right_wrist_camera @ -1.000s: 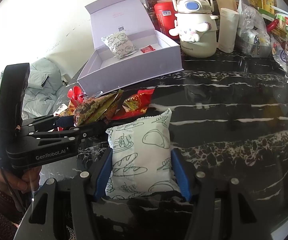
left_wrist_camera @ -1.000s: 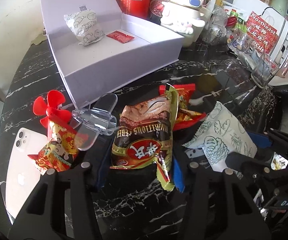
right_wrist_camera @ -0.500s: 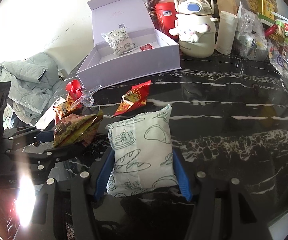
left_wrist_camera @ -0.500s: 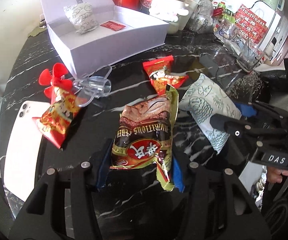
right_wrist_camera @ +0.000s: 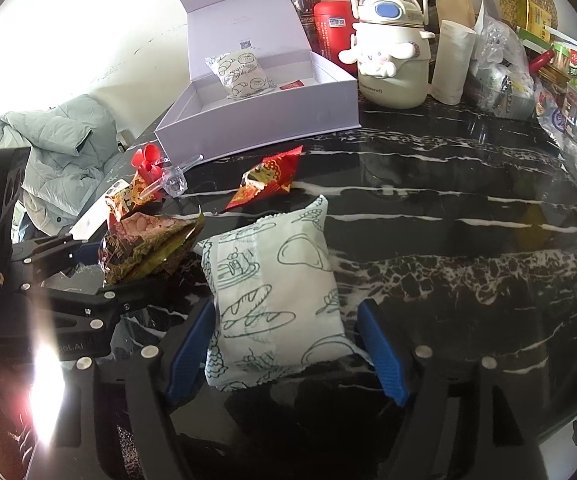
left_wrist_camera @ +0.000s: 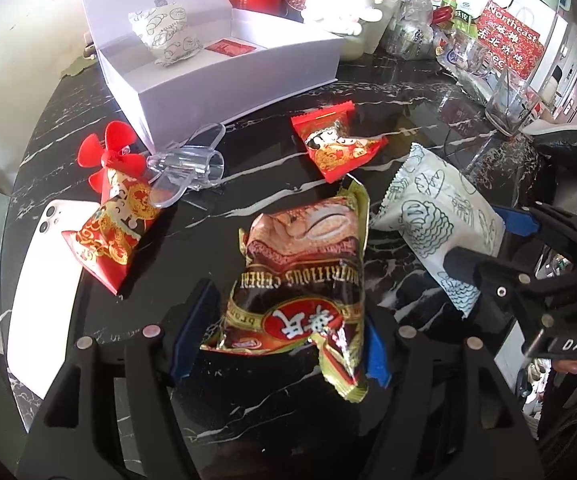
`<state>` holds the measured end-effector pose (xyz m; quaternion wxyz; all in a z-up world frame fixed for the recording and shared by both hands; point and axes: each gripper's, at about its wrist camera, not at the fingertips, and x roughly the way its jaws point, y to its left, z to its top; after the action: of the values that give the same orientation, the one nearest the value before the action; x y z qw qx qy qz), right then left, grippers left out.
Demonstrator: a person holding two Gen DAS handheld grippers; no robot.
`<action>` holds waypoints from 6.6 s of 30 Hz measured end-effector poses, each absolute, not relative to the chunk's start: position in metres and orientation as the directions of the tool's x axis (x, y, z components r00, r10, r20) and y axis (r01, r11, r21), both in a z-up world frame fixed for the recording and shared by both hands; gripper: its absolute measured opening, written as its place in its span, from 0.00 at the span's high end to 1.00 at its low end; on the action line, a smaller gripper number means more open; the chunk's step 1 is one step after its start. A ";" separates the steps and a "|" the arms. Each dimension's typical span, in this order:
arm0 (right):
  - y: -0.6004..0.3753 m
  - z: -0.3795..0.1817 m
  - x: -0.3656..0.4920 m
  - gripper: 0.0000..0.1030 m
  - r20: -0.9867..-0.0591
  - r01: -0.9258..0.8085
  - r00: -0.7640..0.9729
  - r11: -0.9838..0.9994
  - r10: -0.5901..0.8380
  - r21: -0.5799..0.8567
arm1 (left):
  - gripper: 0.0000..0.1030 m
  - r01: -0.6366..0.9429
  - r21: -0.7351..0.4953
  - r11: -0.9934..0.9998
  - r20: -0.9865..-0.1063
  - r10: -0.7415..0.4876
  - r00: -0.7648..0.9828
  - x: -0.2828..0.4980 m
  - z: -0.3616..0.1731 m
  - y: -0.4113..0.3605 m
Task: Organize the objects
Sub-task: 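Grasp the red-gold cereal packet with left gripper while right gripper lifts the pouch, then carry the cereal packet with left gripper while right gripper carries the bread-print pouch toward the box, then lower the cereal packet with left gripper while right gripper lowers the pouch into the box, then open left gripper releasing the cereal packet while right gripper releases the pouch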
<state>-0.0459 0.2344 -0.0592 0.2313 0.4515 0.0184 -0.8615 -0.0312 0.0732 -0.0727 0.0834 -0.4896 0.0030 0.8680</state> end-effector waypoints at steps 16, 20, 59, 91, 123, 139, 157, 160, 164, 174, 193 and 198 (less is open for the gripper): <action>0.227 -0.066 -0.041 0.41 -0.791 0.447 -0.490 -0.885 -0.366 0.132 | 0.55 -0.181 -0.037 -0.983 -0.840 0.129 -0.527 -0.032 -0.072 0.076; 0.228 -0.064 -0.041 0.42 -0.792 0.438 -0.486 -0.887 -0.370 0.146 | 0.56 -0.181 -0.067 -0.981 -0.846 0.152 -0.511 -0.031 -0.071 0.073; 0.212 0.007 -0.021 0.43 -0.697 0.524 -0.557 -0.842 -0.452 0.127 | 0.57 -0.153 -0.060 -0.986 -0.763 0.144 -0.631 -0.010 -0.001 0.057; 0.185 0.028 -0.103 0.43 -0.689 0.580 -0.543 -0.808 -0.480 0.107 | 0.57 -0.144 -0.055 -0.988 -0.752 0.136 -0.645 -0.089 0.018 0.033; 0.144 0.030 -0.217 0.43 -0.693 0.604 -0.549 -0.795 -0.467 0.058 | 0.57 -0.108 -0.029 -0.994 -0.743 0.094 -0.662 -0.199 0.012 -0.001; 0.126 0.003 -0.261 0.43 -0.735 0.616 -0.505 -0.786 -0.453 0.061 | 0.57 -0.094 -0.009 -0.996 -0.780 0.066 -0.622 -0.244 -0.019 -0.010; 0.121 -0.018 -0.284 0.42 -0.764 0.612 -0.483 -0.789 -0.428 0.055 | 0.56 -0.090 -0.003 -0.996 -0.813 0.055 -0.580 -0.268 -0.043 -0.011; 0.120 -0.020 -0.286 0.43 -0.766 0.611 -0.487 -0.790 -0.420 0.044 | 0.56 -0.092 0.010 -0.996 -0.817 0.045 -0.575 -0.271 -0.045 -0.010; 0.119 -0.024 -0.289 0.42 -0.775 0.609 -0.481 -0.792 -0.409 0.039 | 0.56 -0.093 0.025 -0.995 -0.824 0.032 -0.565 -0.274 -0.049 -0.008; 0.115 -0.033 -0.294 0.42 -0.801 0.609 -0.467 -0.793 -0.375 0.016 | 0.56 -0.087 0.045 -0.995 -0.849 0.008 -0.528 -0.280 -0.060 -0.006; 0.120 -0.032 -0.290 0.41 -0.820 0.579 -0.466 -0.815 -0.333 0.001 | 0.52 -0.087 0.061 -0.994 -0.862 -0.008 -0.507 -0.278 -0.061 0.005; 0.124 -0.027 -0.289 0.39 -0.809 0.557 -0.488 -0.830 -0.329 0.001 | 0.51 -0.074 0.080 -0.994 -0.846 -0.028 -0.532 -0.273 -0.051 0.004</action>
<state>-0.2893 0.1243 -0.0271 0.2598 0.4341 0.1318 -0.8525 -0.2735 0.0040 -0.0513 0.0130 -0.4836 0.0529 0.8736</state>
